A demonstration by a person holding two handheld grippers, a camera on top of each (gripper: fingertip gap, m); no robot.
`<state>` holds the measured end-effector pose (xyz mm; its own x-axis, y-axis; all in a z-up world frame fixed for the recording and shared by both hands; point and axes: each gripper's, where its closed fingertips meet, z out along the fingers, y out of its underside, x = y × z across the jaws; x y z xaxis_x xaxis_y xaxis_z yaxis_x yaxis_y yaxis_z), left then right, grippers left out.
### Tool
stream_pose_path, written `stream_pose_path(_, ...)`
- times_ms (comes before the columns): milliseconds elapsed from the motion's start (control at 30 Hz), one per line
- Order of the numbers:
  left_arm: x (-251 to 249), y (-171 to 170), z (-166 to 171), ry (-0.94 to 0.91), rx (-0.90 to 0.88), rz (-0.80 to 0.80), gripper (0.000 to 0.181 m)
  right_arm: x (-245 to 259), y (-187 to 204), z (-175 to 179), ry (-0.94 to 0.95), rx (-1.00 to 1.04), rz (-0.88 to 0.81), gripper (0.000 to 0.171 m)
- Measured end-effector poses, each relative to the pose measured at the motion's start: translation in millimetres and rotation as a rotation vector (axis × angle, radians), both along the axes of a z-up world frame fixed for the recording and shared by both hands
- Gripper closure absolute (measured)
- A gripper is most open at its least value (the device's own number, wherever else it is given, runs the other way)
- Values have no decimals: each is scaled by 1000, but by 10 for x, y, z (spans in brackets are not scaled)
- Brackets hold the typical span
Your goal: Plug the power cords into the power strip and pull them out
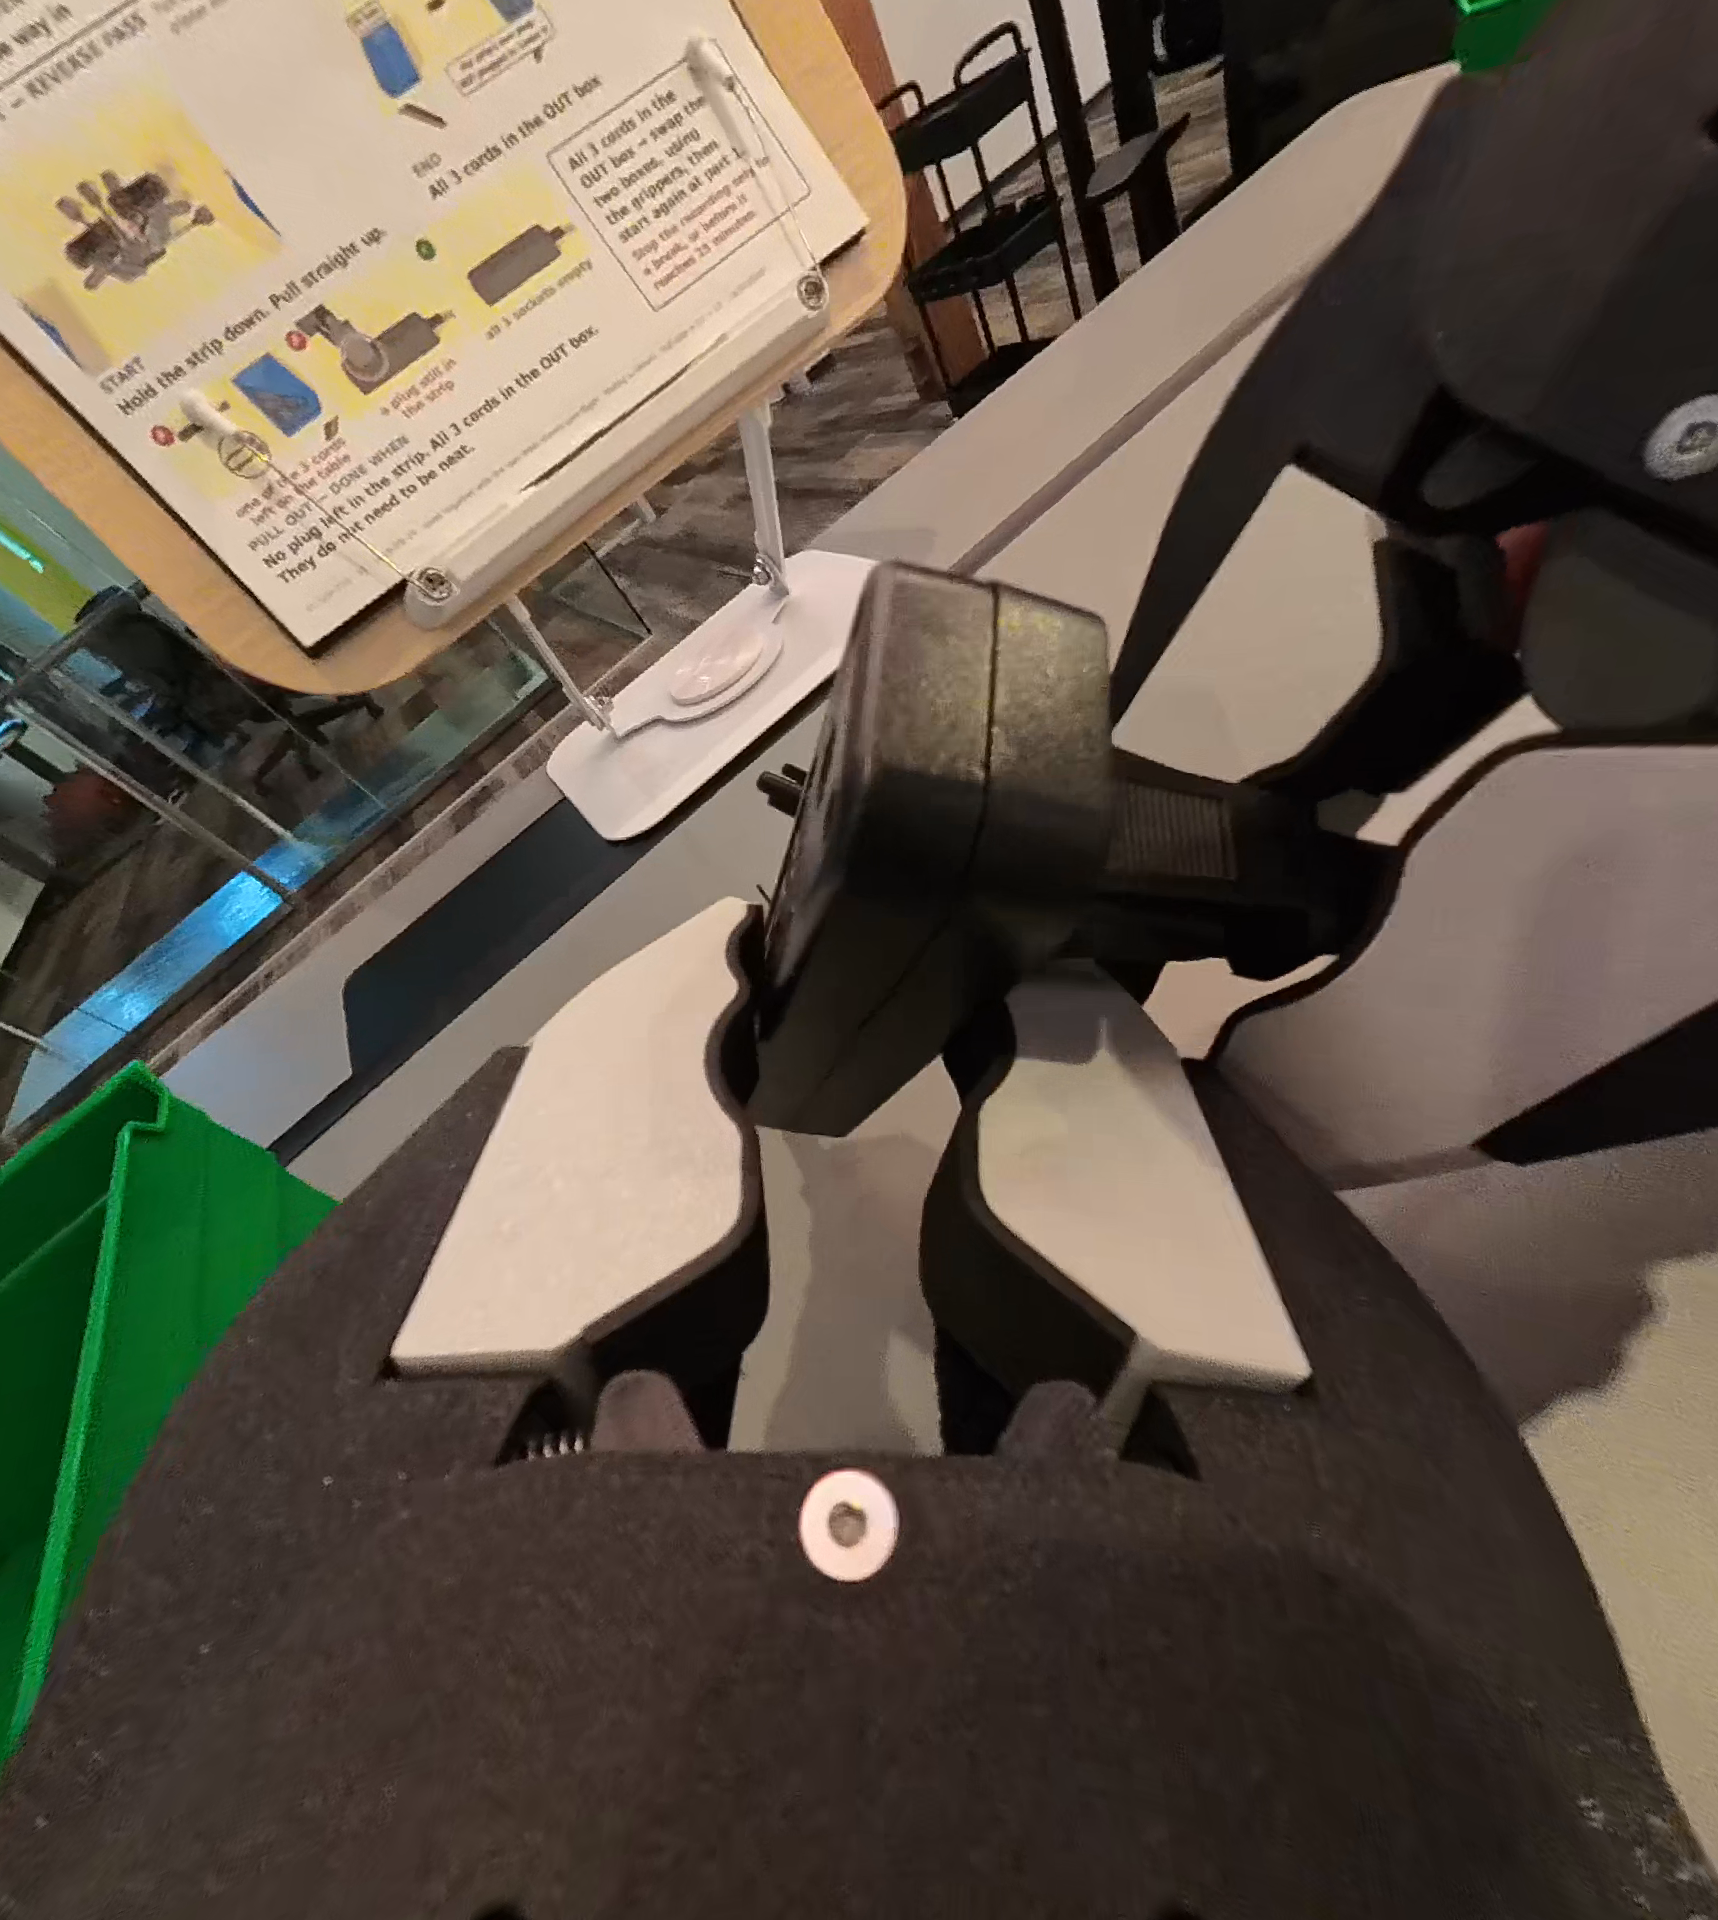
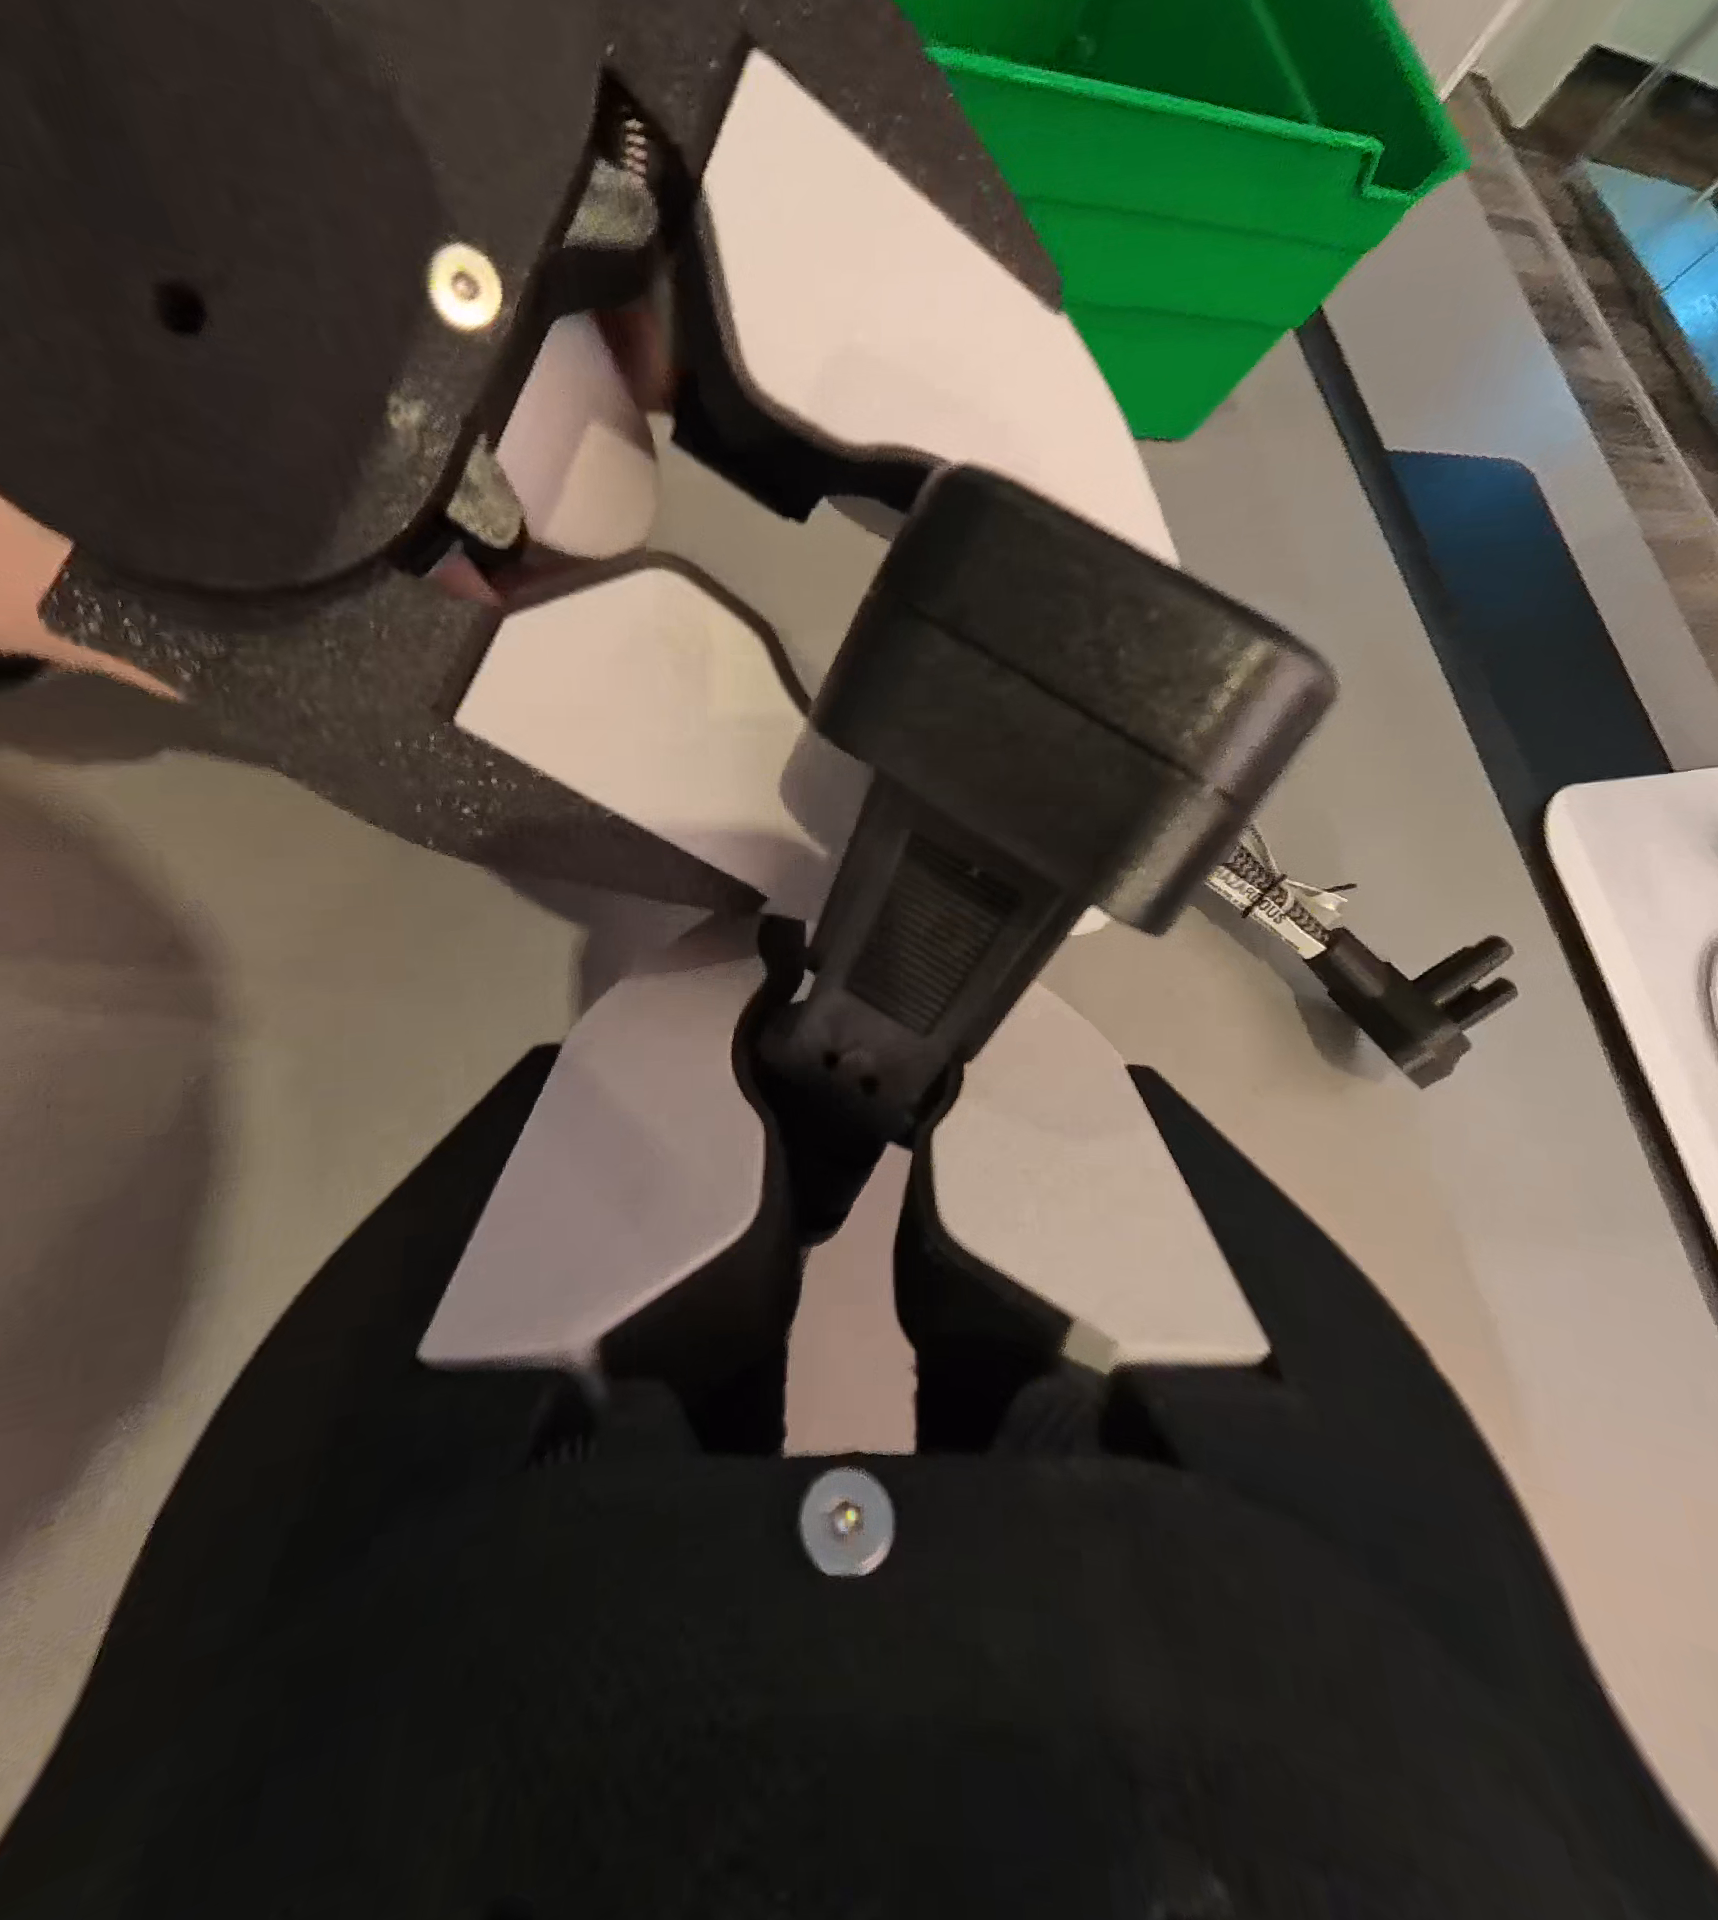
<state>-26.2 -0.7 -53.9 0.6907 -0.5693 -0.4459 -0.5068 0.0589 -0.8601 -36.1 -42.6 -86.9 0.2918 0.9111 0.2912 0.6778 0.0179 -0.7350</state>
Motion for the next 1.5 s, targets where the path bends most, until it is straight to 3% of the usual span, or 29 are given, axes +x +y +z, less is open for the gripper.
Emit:
stream_pose_path(333, -149, 42, -1, -84, -49, 77, 145, -163, 70, 0, 165, -84, -218, 155)
stream_pose_path(467, -87, 35, -8, -41, -46, 33, 146, -120, 60, -5, 114, -70, -164, 154)
stream_pose_path(600, -14, 5, -68, -12, -74, -18, 145, -35, -6, -63, 53, -183, -101, 153)
stream_pose_path(767, -79, 48, -77, 19, -45, 30, 129, -6, 2, -102, -5, -149, -120, 153)
stream_pose_path(900, 27, 1, -172, 66, -10, -69, 150, 21, 1, -180, -68, -100, -87, 154)
stream_pose_path(1067, 49, 19, -103, 63, 3, 3, 150, 30, 20, -131, 0, -126, -76, 152)
stream_pose_path(1200, 74, 21, -100, 100, 12, 37, 151, 107, 77, -154, -73, -68, -130, 145)
stream_pose_path(1400, 8, 66, -217, -40, -142, 83, 148, 60, 143, -198, -29, -72, -256, 150)
stream_pose_path(1500, -10, 49, -208, 38, -111, 61, 149, 13, 128, -202, 6, -83, -232, 150)
